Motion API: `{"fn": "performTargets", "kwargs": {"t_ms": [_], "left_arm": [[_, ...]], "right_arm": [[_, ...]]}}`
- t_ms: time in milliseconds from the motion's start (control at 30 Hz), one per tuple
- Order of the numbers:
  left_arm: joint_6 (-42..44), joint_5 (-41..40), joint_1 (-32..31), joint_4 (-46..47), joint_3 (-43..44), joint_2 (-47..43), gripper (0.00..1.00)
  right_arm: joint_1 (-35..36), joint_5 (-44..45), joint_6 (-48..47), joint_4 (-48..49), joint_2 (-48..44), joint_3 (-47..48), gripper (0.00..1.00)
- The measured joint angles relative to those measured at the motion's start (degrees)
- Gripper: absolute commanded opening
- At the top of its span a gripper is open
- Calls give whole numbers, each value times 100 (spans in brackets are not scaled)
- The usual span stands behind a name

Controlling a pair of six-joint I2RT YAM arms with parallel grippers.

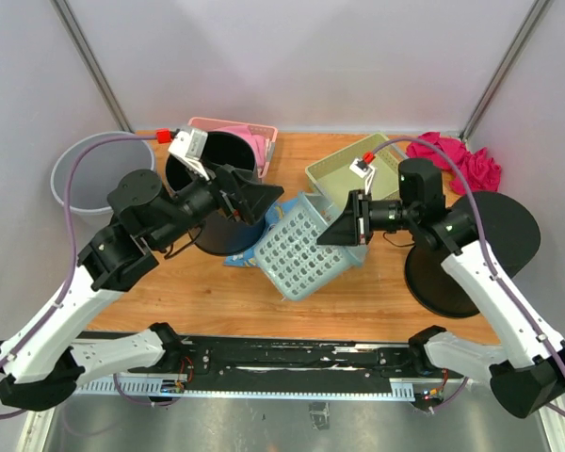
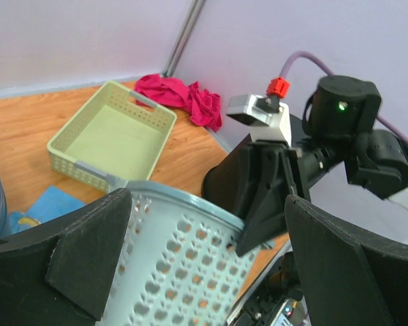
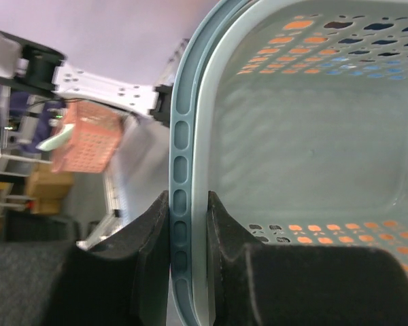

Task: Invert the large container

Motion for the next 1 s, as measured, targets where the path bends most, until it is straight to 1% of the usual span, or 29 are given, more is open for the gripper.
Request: {"fn": "performTargets", "kwargs": {"t_ms": [100,267,333,533,633,700,767,867,933,1000], "left_arm": [[-63,-122,0,0,-2,140,99],[-190,-254,0,-9,-61,385,99],[-227,-245,0,-7,-59,444,99],[-280,-225,0,-2,-59,514,99],[-282,-212,0,7,-59,525,99],[-286,-197,0,9,-59,540,99],[-297,-160,0,11,-59,575,99],[-306,-129,0,13,-59,638,99],[-319,-98,0,13,-59,671,99],[-328,-61,0,22,-59,697,99]], "right_arm": [[149,-317,807,938,-221,-625,1],[192,-732,2789,3254,-256,-1722,1],[192,-761,3565,4009,-175,-1991,0],[188,-728,5346,5969,-146,-2833,1],[122,-629,6238,6896,-144,-3582,1],[24,-542,6736,7678,-181,-3912,0],[-144,-470,7066,8148,-203,-4286,1],[-579,-455,7567,8459,-260,-4754,1],[-968,-533,7580,8290,-393,-4887,0],[-1360,-704,7307,7702,-619,-4872,1]]}}
